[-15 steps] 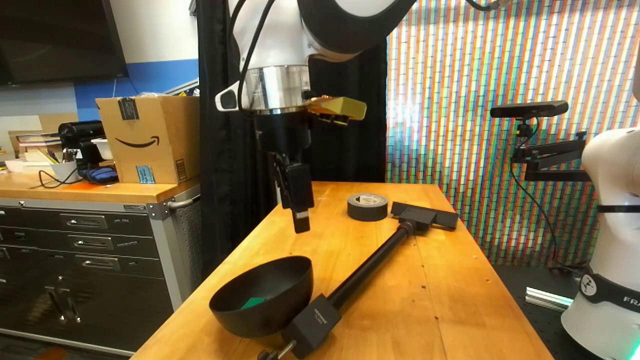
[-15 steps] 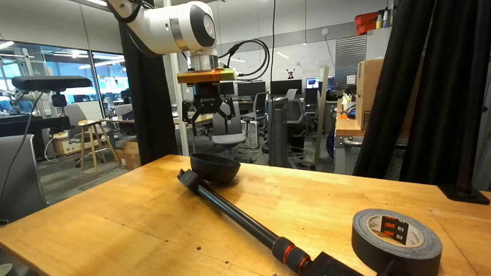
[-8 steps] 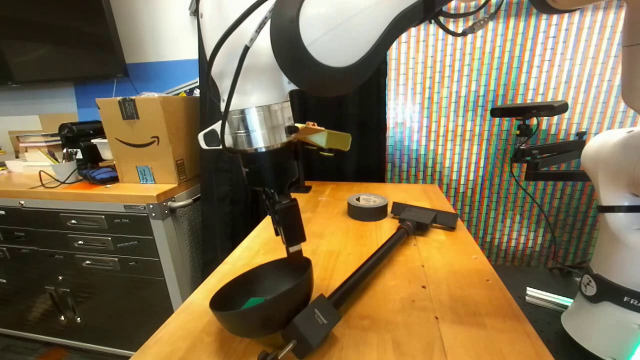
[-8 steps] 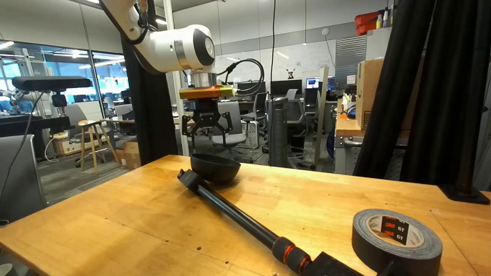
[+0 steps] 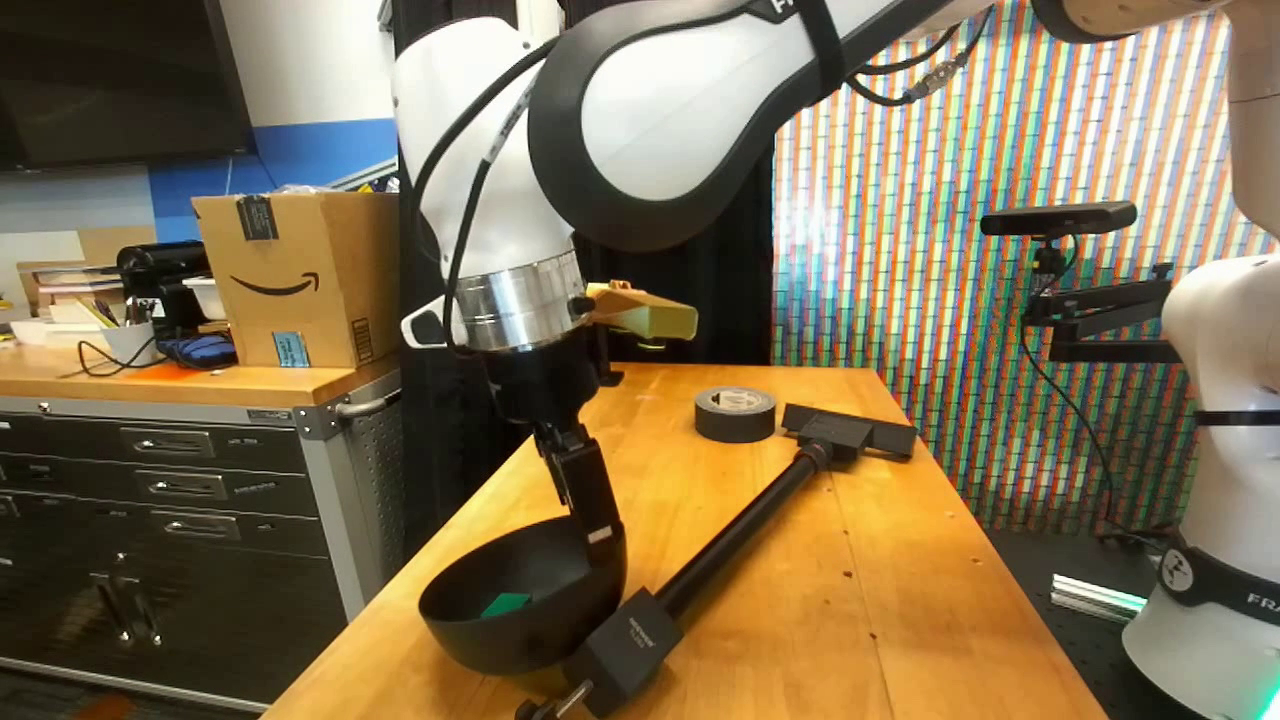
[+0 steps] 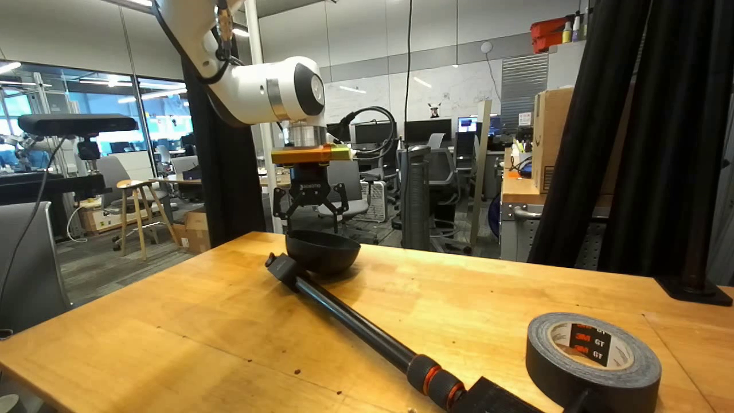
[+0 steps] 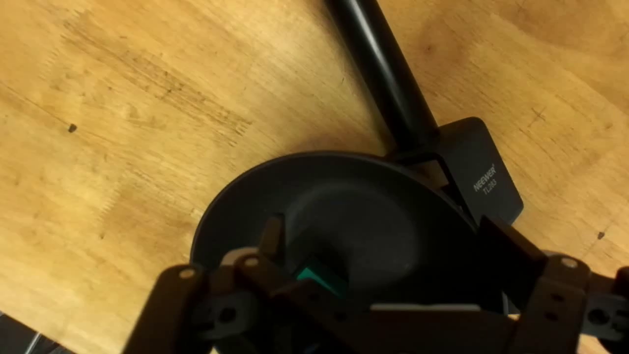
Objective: Move the bowl to the right side of the table
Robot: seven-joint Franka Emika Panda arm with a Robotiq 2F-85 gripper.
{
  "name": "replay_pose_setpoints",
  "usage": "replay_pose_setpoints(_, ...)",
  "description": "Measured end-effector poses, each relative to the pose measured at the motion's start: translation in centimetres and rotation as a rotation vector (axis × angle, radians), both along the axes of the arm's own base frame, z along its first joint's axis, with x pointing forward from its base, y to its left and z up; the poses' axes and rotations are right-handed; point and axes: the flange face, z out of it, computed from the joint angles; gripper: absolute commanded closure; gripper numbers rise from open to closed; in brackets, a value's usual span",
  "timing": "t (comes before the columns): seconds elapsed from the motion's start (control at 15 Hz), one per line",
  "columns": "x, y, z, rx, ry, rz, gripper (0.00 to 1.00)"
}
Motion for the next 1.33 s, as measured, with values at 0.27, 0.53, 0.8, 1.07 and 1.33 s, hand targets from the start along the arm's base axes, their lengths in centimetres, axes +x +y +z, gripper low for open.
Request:
replay_pose_setpoints(0.27,-0.1,0.5,-1.9,-0.007,0.034,0.007,0.00)
replay_pose_setpoints(0.53,-0.6,1.4,-2.9,-0.014,0.061,0.021,0.00)
replay_pose_setpoints(0.8,-1.1,2.5,-3.4,-0.016,0.073,0.038,0.34)
replay_pose_setpoints(1.07,-1.4,3.2,-3.6,-0.018,0.076,0.048,0.65)
replay_pose_setpoints(1.33,-1.6,3.9,-3.3,-0.016,0.076,0.059,0.94)
